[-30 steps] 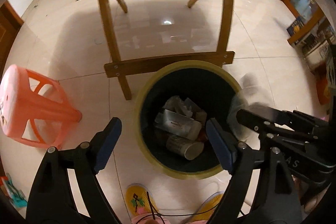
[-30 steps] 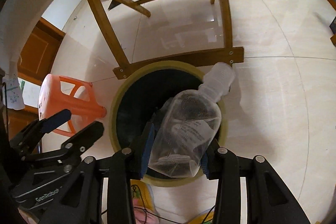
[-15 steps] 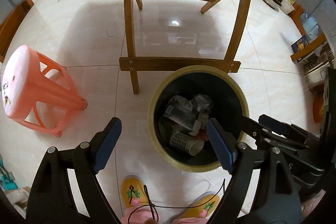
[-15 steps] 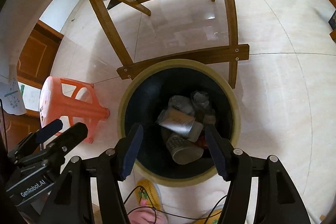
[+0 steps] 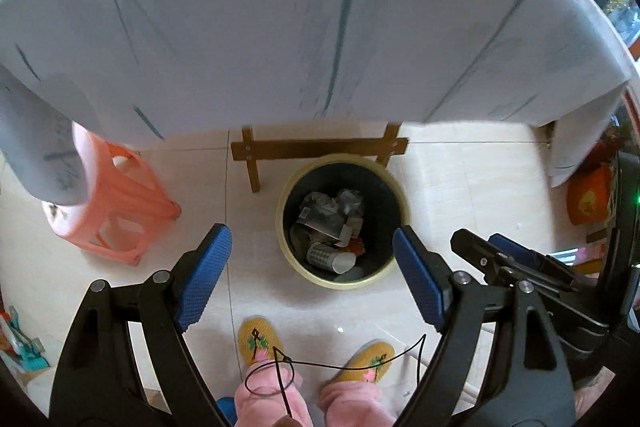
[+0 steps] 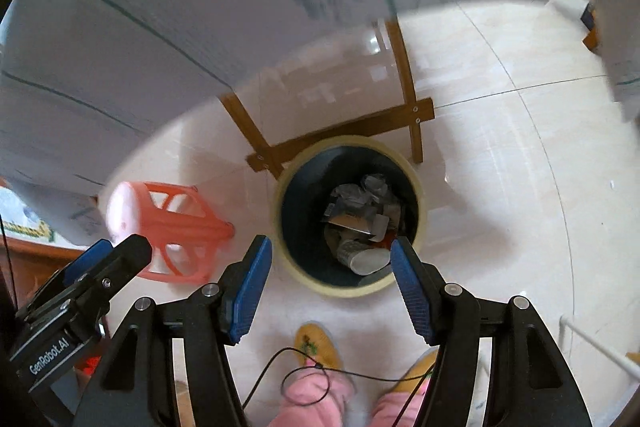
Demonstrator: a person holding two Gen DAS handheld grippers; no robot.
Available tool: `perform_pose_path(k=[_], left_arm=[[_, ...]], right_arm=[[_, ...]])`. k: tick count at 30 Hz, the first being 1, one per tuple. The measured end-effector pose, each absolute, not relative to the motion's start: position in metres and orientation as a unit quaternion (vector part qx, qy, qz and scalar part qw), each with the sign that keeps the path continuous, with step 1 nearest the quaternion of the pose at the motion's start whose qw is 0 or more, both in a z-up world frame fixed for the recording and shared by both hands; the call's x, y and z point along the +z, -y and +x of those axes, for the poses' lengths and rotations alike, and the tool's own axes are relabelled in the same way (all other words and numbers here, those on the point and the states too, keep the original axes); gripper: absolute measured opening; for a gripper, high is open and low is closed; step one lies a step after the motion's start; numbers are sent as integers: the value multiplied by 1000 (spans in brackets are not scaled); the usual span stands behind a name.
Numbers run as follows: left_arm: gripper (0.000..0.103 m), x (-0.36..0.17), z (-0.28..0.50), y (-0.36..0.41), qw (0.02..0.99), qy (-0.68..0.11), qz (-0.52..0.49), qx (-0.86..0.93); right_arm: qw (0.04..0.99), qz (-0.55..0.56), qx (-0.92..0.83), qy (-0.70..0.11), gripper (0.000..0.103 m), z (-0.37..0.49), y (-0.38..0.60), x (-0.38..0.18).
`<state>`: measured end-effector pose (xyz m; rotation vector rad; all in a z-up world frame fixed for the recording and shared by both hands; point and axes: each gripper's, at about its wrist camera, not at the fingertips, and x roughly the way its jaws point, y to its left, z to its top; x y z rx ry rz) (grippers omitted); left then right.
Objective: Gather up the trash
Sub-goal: 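Move both grippers back up over the table toward the wrappers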
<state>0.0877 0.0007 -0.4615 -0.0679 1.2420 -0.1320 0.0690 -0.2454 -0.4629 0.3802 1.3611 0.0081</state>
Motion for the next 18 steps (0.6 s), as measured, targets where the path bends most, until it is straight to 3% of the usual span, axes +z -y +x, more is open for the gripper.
perform_pose_path(k=[18], left_arm=[[81,-200,79,0,838,-524,-20,-150]], right_arm=[[806,164,22,-568,66,35,239,-187]])
